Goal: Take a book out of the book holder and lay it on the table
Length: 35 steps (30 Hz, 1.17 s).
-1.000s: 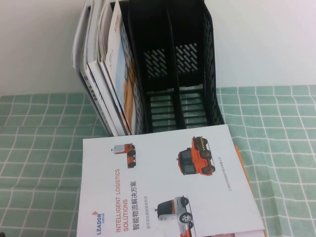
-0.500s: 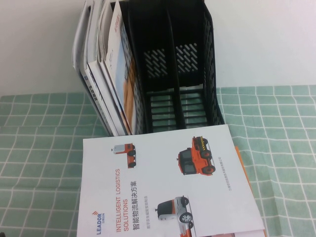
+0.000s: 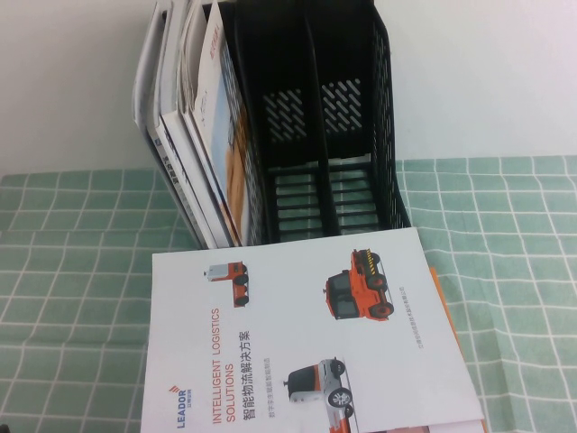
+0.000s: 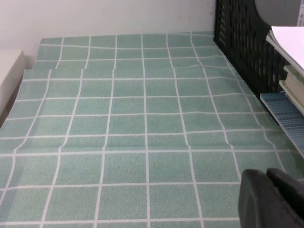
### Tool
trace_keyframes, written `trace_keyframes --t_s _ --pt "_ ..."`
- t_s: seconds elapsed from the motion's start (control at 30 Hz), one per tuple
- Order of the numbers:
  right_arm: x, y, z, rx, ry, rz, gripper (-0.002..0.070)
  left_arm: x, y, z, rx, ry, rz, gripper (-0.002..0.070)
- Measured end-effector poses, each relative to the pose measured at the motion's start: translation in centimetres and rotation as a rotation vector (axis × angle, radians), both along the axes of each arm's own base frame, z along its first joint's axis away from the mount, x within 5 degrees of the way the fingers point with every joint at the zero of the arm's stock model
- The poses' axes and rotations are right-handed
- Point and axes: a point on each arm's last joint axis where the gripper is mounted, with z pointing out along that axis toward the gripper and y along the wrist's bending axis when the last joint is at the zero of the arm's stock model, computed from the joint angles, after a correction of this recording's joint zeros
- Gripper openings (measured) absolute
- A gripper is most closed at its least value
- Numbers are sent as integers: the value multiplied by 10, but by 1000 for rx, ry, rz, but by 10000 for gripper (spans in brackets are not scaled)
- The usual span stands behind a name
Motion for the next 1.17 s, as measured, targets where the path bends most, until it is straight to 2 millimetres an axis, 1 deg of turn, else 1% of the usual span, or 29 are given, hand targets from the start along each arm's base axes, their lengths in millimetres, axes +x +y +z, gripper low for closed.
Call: trace_keyframes --t_s 0.3,1.17 --pt "0 0 0 -27 2 6 -1 0 0 0 0 0 0 -2" --pt "0 0 0 -27 2 6 -1 0 0 0 0 0 0 -2"
